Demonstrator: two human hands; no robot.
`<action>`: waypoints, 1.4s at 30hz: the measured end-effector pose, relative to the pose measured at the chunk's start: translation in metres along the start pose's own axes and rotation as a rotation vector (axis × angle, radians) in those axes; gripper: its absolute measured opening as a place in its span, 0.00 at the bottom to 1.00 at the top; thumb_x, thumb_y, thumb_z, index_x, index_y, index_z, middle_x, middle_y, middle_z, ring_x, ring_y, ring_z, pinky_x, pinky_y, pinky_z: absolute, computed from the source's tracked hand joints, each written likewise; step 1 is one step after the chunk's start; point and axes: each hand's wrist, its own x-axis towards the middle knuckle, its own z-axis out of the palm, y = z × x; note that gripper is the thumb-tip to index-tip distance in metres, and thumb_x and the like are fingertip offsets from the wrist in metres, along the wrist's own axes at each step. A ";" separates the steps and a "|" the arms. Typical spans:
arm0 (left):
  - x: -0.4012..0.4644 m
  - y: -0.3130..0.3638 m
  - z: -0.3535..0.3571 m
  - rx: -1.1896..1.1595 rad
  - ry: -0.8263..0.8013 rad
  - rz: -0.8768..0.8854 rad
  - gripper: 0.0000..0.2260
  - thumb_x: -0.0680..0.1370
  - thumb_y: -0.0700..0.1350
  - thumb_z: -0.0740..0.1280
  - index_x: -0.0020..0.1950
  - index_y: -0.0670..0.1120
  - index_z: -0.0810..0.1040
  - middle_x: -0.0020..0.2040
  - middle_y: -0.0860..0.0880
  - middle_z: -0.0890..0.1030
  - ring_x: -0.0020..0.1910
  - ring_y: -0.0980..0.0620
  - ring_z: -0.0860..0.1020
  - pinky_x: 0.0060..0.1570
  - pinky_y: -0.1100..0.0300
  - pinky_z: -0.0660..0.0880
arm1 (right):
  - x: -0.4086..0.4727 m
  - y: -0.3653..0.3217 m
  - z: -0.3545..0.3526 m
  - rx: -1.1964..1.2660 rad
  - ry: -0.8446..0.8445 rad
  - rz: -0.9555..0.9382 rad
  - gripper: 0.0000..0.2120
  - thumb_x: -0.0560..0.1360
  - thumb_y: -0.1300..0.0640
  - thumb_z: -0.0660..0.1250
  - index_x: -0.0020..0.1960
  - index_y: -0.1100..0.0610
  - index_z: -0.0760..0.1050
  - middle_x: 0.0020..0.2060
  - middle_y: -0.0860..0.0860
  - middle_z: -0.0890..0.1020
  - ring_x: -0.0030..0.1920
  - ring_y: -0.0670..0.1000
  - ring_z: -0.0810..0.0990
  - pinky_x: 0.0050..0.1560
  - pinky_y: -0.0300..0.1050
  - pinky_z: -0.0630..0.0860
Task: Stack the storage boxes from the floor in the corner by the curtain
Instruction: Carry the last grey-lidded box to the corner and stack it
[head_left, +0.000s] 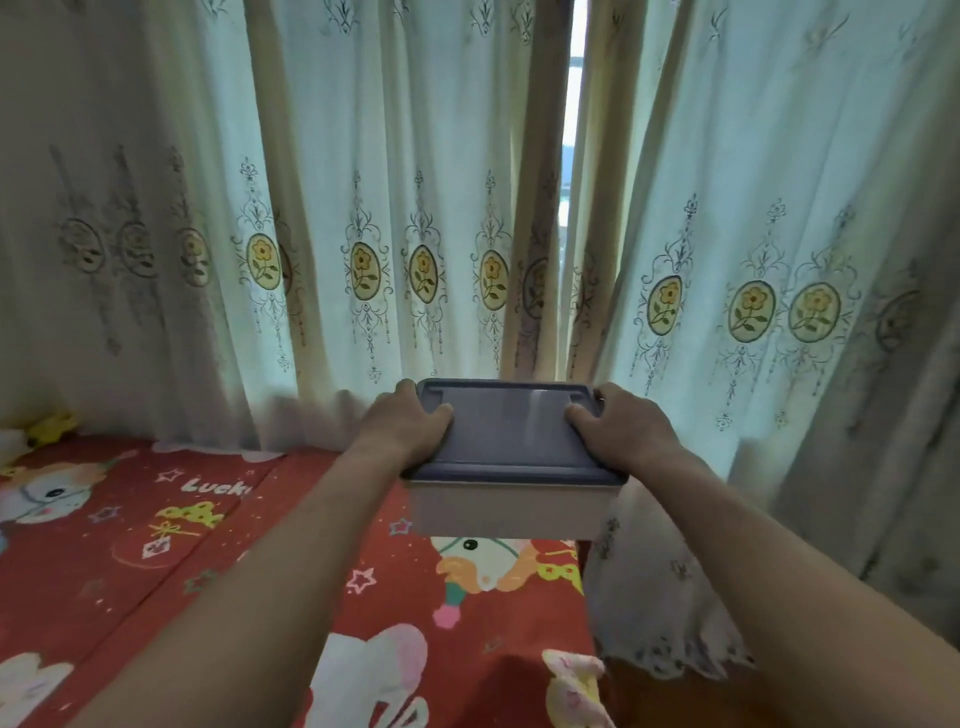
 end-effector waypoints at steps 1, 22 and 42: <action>0.003 0.008 0.008 0.006 -0.011 0.019 0.25 0.77 0.60 0.62 0.67 0.44 0.69 0.61 0.42 0.76 0.59 0.42 0.74 0.55 0.53 0.69 | -0.001 0.009 -0.006 -0.017 0.002 0.017 0.26 0.78 0.39 0.59 0.68 0.54 0.71 0.59 0.56 0.80 0.57 0.59 0.77 0.51 0.49 0.71; 0.015 0.201 0.154 -0.154 -0.383 0.602 0.24 0.76 0.62 0.64 0.62 0.46 0.71 0.51 0.47 0.75 0.47 0.47 0.73 0.43 0.54 0.68 | -0.089 0.159 -0.111 -0.230 0.275 0.654 0.28 0.79 0.37 0.59 0.70 0.54 0.69 0.59 0.55 0.79 0.49 0.55 0.75 0.44 0.47 0.69; -0.140 0.394 0.270 -0.232 -0.566 0.819 0.26 0.76 0.61 0.63 0.63 0.42 0.72 0.55 0.44 0.77 0.46 0.48 0.73 0.42 0.55 0.68 | -0.233 0.322 -0.234 -0.353 0.424 0.921 0.27 0.77 0.36 0.58 0.67 0.54 0.70 0.55 0.55 0.81 0.52 0.57 0.79 0.44 0.46 0.69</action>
